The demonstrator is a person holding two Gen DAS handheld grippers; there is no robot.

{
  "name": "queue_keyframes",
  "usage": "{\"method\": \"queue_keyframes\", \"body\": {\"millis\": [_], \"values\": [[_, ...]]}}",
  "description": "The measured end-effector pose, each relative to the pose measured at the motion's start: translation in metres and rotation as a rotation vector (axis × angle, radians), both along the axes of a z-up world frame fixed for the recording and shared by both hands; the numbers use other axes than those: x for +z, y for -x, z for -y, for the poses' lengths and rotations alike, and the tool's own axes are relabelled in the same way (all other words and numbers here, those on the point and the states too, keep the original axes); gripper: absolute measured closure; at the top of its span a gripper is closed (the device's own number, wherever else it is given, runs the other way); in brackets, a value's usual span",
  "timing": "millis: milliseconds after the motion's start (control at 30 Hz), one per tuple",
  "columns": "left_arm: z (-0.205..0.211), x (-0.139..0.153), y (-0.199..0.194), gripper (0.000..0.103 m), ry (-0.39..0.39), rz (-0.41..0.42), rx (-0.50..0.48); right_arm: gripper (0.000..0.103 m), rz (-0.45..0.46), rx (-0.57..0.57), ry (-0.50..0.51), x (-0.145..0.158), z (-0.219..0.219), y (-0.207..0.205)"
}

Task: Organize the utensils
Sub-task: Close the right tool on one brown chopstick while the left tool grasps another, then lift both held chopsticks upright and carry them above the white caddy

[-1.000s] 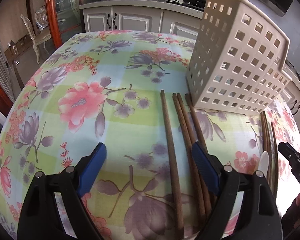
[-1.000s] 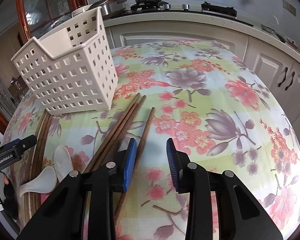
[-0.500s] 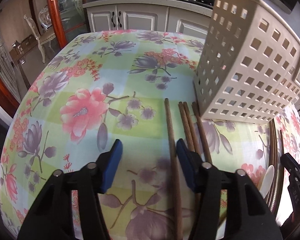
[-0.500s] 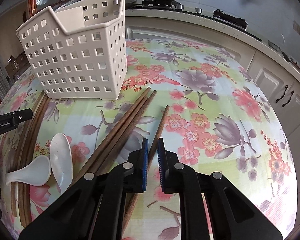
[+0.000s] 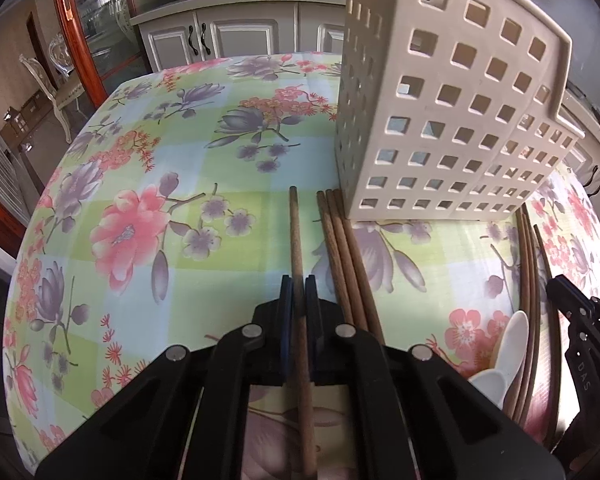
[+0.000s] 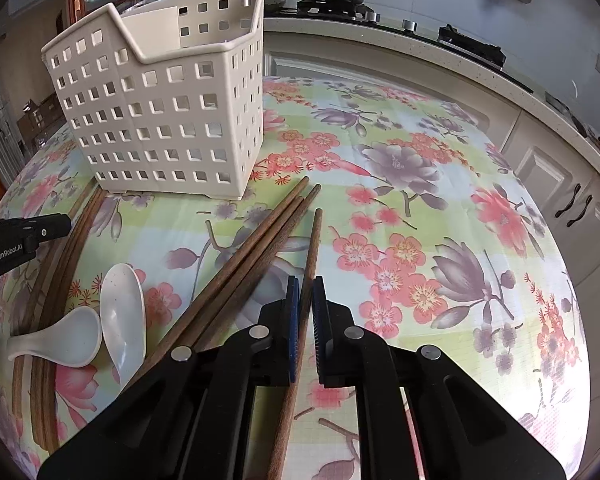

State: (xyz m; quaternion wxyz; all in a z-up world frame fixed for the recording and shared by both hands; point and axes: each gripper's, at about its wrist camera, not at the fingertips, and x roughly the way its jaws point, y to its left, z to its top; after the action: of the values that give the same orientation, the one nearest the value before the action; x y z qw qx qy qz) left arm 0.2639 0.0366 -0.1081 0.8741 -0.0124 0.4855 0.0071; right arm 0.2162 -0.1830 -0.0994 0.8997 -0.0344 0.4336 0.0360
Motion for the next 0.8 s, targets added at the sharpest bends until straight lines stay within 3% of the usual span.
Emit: {"method": "queue_keyframes", "body": {"millis": [367, 800], "values": [[-0.012, 0.038, 0.036, 0.097, 0.099, 0.157, 0.011, 0.094, 0.149, 0.029, -0.095, 0.041, 0.004, 0.026], [-0.016, 0.101, 0.097, 0.097, 0.085, 0.346, -0.004, 0.094, 0.317, 0.072, -0.120, 0.104, 0.009, 0.074]]}}
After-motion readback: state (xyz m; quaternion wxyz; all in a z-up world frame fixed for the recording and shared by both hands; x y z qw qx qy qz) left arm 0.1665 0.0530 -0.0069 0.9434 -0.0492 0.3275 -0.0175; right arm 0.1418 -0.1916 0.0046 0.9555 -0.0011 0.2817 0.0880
